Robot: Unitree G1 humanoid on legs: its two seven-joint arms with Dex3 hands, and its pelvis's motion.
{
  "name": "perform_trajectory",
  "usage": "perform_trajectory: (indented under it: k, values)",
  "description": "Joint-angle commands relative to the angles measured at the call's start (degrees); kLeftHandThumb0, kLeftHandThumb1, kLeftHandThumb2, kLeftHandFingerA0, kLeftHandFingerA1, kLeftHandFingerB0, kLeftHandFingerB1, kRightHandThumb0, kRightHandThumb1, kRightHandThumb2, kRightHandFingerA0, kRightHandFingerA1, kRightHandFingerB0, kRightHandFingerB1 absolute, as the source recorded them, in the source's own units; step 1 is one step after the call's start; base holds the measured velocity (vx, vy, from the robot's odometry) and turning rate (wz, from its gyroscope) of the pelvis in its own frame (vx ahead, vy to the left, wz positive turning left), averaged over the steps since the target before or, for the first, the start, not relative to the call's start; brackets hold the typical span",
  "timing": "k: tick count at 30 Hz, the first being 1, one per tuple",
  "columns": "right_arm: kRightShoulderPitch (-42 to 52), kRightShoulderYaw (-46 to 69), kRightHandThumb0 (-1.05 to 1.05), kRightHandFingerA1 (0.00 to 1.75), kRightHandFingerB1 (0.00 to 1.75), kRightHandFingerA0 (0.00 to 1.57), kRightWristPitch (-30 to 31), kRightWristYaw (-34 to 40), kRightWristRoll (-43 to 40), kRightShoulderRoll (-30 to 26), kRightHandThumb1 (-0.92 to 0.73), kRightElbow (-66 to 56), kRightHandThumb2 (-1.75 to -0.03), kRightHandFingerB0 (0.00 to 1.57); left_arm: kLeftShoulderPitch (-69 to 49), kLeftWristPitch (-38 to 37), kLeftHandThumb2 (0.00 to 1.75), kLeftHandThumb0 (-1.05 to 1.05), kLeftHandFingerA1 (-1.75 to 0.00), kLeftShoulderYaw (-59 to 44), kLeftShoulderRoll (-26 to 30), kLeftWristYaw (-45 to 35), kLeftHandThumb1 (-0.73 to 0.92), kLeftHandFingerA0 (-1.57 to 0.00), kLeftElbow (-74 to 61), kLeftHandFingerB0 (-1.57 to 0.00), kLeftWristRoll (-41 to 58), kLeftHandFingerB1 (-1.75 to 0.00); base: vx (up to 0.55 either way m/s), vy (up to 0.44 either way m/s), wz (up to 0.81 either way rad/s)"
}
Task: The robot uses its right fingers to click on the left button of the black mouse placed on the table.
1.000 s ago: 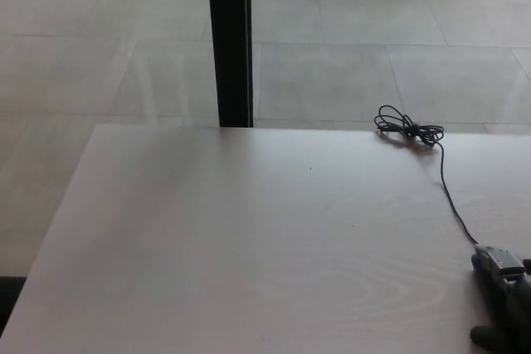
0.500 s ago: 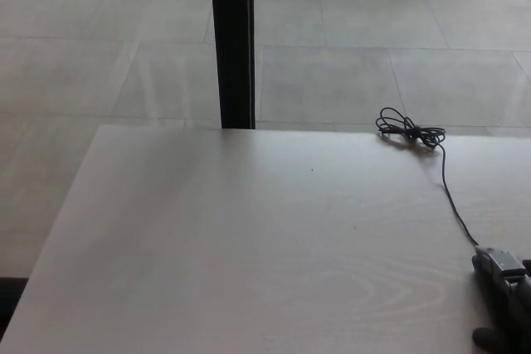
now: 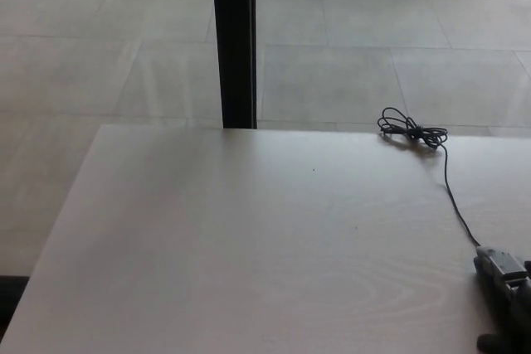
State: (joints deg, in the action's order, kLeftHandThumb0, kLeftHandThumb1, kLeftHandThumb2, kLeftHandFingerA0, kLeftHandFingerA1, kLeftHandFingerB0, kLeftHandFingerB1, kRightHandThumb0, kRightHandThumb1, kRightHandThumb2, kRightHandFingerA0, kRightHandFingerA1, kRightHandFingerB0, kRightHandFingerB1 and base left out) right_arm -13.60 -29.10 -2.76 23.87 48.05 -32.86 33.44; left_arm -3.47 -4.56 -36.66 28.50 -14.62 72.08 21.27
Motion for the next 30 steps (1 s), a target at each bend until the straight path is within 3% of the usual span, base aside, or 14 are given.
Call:
perform_trajectory:
  k: [1, 6, 7, 8, 9, 13, 14, 15, 19, 23, 25, 27, 28, 30]
  values:
    - [1.97, -1.24, -0.87, 0.39, 0.3, 0.23, -1.73, -7.23, -0.38, -1.82, -0.92, 1.41, -0.71, 0.29, -0.22, -1.06, 1.2, -0.87, -0.62, 0.39, 0.99, 0.16, 0.82, -0.48, -0.28, -0.36, -0.13, -0.54, 0.0, 0.0, 0.0]
    - [-0.89, 1.58, -0.85, 0.4, 0.3, 0.27, -1.44, -7.82, -2.37, -2.37, -0.92, 0.72, -0.68, 0.31, -0.42, -1.35, 0.85, -0.94, -0.57, 0.46, 0.88, 0.04, 0.92, -0.5, -0.36, -0.35, -0.01, -0.45, 0.0, 0.0, 0.0]
    - [-1.56, 2.34, -0.86, 0.39, 0.31, 0.28, -0.58, -8.26, -2.58, -2.38, -0.91, 0.23, -0.68, 0.3, -0.6, -1.81, 1.2, -0.88, -0.6, 0.51, 0.76, 0.01, 0.8, -0.43, -0.4, -0.34, -0.08, -0.53, 0.0, 0.0, 0.0]
    - [-2.39, 3.23, -0.81, 0.51, 0.45, 0.23, -1.1, -7.54, -3.14, -2.4, -0.69, 0.31, -1.09, 0.22, -0.48, -1.4, 0.87, -0.97, -0.56, 0.39, 0.83, 0.02, 0.92, -0.53, -0.05, -0.35, 0.05, -0.44, 0.0, 0.0, 0.0]
    - [-3.14, 3.98, -0.85, 0.38, 0.31, 0.26, -1.07, -8.3, -3.74, -2.48, -0.89, -0.04, -0.68, 0.3, -0.43, -0.91, 1.21, -0.92, -0.61, 0.09, 0.84, -0.09, 0.81, -0.44, -0.06, -0.34, 0.43, -0.53, 0.0, 0.0, 0.0]
    - [-6.51, 8.39, -0.84, 0.37, 0.31, 0.27, -0.18, -12.63, -6.97, -2.61, -0.92, -3.4, -0.69, 0.31, -0.51, -1.0, 0.87, -0.98, -0.6, -0.24, 0.8, -0.21, 0.91, -0.52, -0.02, -0.36, 0.68, -0.46, 0.0, 0.0, 0.0]
    - [-7.4, 9.99, -0.8, 0.5, 0.47, 0.21, -0.26, -12.42, -8.21, -2.06, -0.71, -3.45, -1.11, 0.26, -0.49, -1.18, 0.85, -0.96, -0.55, 0.07, 0.73, 0.49, 0.92, -0.47, 0.1, -0.33, 0.24, -0.44, 0.0, 0.0, 0.0]
    - [-8.31, 12.02, -0.84, 0.35, 0.31, 0.25, 0.8, -15.51, -10.92, -1.15, -0.9, -4.06, -0.68, 0.31, -0.41, -0.76, 0.85, -0.97, -0.55, -0.07, 0.78, 0.52, 0.92, -0.46, -0.02, -0.34, 0.44, -0.43, 0.0, 0.0, 0.0]
    - [-10.41, 18.19, -0.85, 0.41, 0.31, 0.29, 0.72, -18.37, -17.27, 1.08, -0.88, -5.79, -0.67, 0.34, -0.35, -0.94, 0.82, -0.96, -0.55, -0.28, 0.61, 0.77, 0.92, -0.52, 0.14, -0.41, 0.58, -0.44, 0.0, 0.0, 0.0]
    - [-12.08, 22.3, -0.9, 0.53, 0.44, 0.3, 6.31, -23.02, -19.41, 2.32, -0.73, -9.61, -1.15, 0.21, -0.39, -1.14, 0.8, -0.96, -0.55, -0.07, 0.72, 0.85, 0.92, -0.5, 0.22, -0.42, 0.29, -0.46, 0.0, 0.0, 0.0]
    - [-12.6, 24.61, -0.89, 1.38, 0.32, 0.75, 7.28, -23.04, -20.39, 2.56, -0.9, -10.69, -0.69, 0.34, -0.4, -0.7, 1.21, -0.91, -0.6, -0.2, 0.82, 0.49, 0.81, -0.43, 0.18, -0.33, 0.5, -0.53, 0.0, 0.0, 0.0]
    - [-12.71, 26.41, -0.9, 1.48, 0.33, 0.86, 7.19, -23.15, -21.22, 2.6, -0.9, -11.15, -0.68, 0.34, -0.53, -0.93, 0.87, -0.99, -0.57, -0.15, 0.79, 0.51, 0.91, -0.51, 0.11, -0.35, 0.4, -0.44, 0.04, -0.011, 0.06]
    - [-12.82, 27.97, -0.94, 1.41, 0.44, 1.04, 7.88, -23.97, -22.69, 2.88, -0.76, -11.61, -1.16, 0.25, -0.64, -1.43, 0.87, -0.94, -0.57, 0.03, 0.65, 1.08, 0.92, -0.51, -0.06, -0.35, 0.15, -0.44, 0.0, 0.0, 0.0]
    - [-13.39, 30.39, -0.87, 1.7, 0.34, 0.81, 8.37, -23.55, -23.82, 2.95, -0.81, -12.32, -0.73, 0.36, -0.51, -0.68, 0.8, -0.96, -0.55, -0.34, 0.69, 1.25, 0.92, -0.5, -0.07, -0.42, 0.58, -0.47, 0.0, 0.0, 0.0]
